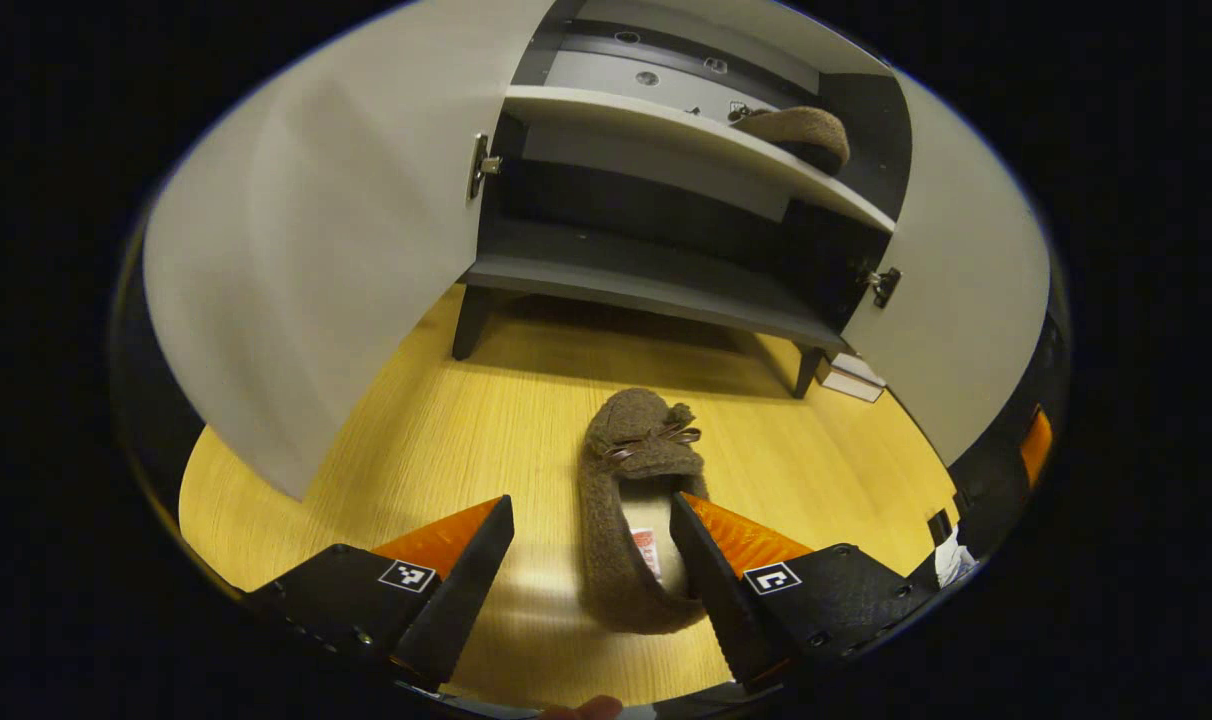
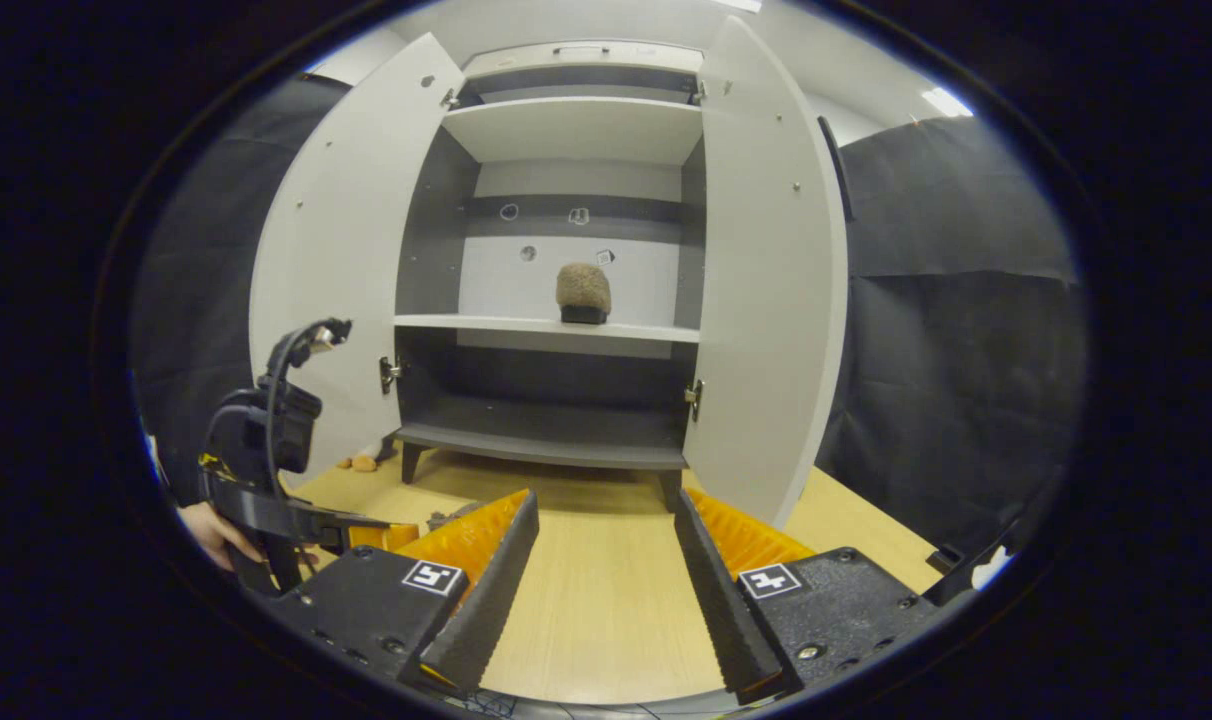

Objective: Grab one shoe with the right hand and put it into the shoe cabinet, grab the other shoe with the left hand and put it into the shoe cabinet; then close the right door with the right hand and the left door with the left hand.

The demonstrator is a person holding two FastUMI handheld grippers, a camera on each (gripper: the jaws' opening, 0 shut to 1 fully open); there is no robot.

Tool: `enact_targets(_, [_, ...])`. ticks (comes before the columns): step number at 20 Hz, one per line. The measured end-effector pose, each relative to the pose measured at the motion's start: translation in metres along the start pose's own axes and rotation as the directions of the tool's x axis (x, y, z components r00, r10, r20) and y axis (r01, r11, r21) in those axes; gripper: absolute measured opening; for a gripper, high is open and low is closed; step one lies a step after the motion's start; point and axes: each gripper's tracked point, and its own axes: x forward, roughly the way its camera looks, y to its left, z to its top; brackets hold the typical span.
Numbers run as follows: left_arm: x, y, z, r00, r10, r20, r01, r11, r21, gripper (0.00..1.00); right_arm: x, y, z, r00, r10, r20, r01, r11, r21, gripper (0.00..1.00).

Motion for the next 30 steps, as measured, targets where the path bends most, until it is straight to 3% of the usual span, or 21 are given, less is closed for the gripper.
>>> enact_targets(5, [0.004,0.004,-0.011,0.997,0.016,-0.076,-0.017,1.0,-0.012,0.95,-0.006,-0.017,-0.003,0.999,-0.03,-0.029,0.029,0.999,-0.023,0.86])
enact_targets(7, [-0.001,0.002,0.001,0.999,0.003,-0.053,-0.004,1.0,-0.022,0.94,-0.006,-0.022,-0.005,0.998,-0.037,-0.041,0.036,0.999,-0.027,0.9])
enact_targets(10, [0.008,0.008,0.012,0.999,0.01,-0.039,-0.011,1.0,-0.021,0.81,-0.005,-0.025,-0.005,0.998,-0.038,-0.049,0.036,0.999,-0.029,0.86])
enact_targets(11, [0.014,0.004,0.007,0.999,0.004,-0.043,-0.005,1.0,-0.03,0.92,-0.004,-0.024,-0.004,0.998,-0.035,-0.049,0.033,0.999,-0.031,0.86])
enact_targets(12, [0.018,-0.002,0.008,0.999,-0.012,-0.034,0.011,0.999,-0.04,0.75,-0.003,-0.023,-0.003,0.998,-0.03,-0.048,0.028,0.999,-0.035,0.86])
enact_targets(13, [0.024,-0.007,0.007,0.999,-0.027,-0.027,0.026,0.999,-0.047,0.7,-0.002,-0.021,-0.002,0.999,-0.024,-0.046,0.022,0.999,-0.04,0.86])
enact_targets(14, [0.024,-0.011,0.007,0.999,-0.032,-0.024,0.031,0.998,-0.052,0.53,-0.001,-0.02,-0.002,0.999,-0.018,-0.045,0.016,0.999,-0.043,0.86])
enact_targets(15, [0.024,-0.014,0.007,0.999,-0.035,-0.014,0.034,0.998,-0.053,0.46,0.0,-0.017,-0.002,0.999,-0.011,-0.046,0.008,0.999,-0.044,0.86])
enact_targets(16, [0.024,-0.014,0.007,1.0,-0.019,-0.004,0.018,0.999,-0.051,0.33,0.001,-0.015,-0.003,0.999,-0.004,-0.047,0.002,0.999,-0.045,0.86])
enact_targets(17, [0.024,-0.014,0.007,1.0,-0.012,0.004,0.012,0.999,-0.049,0.27,0.001,-0.012,-0.003,0.999,0.002,-0.047,-0.004,0.999,-0.045,0.86])
enact_targets(18, [0.025,-0.009,0.007,1.0,0.022,0.011,-0.022,0.999,-0.044,0.27,0.001,-0.01,-0.004,0.999,0.009,-0.049,-0.011,0.999,-0.044,0.86])
enact_targets(20, [0.023,-0.006,0.009,0.999,0.037,0.018,-0.037,0.999,-0.034,0.0,0.001,-0.004,-0.005,0.999,0.023,-0.048,-0.025,0.999,-0.042,0.86])
enact_targets(21, [0.017,-0.003,0.011,0.998,0.057,0.033,-0.057,0.998,-0.021,0.05,0.002,-0.002,-0.006,0.998,0.03,-0.05,-0.033,0.999,-0.044,0.86])
enact_targets(25, [-0.032,-0.016,0.031,0.993,0.047,0.112,-0.041,0.998,-0.051,0.01,0.005,0.005,-0.006,0.998,0.049,-0.044,-0.051,0.997,-0.05,0.86])
enact_targets(30, [-0.122,-0.059,0.117,0.954,-0.014,0.301,0.031,0.998,-0.052,0.01,0.013,0.009,-0.009,0.998,0.043,-0.038,-0.044,0.999,-0.016,0.86])
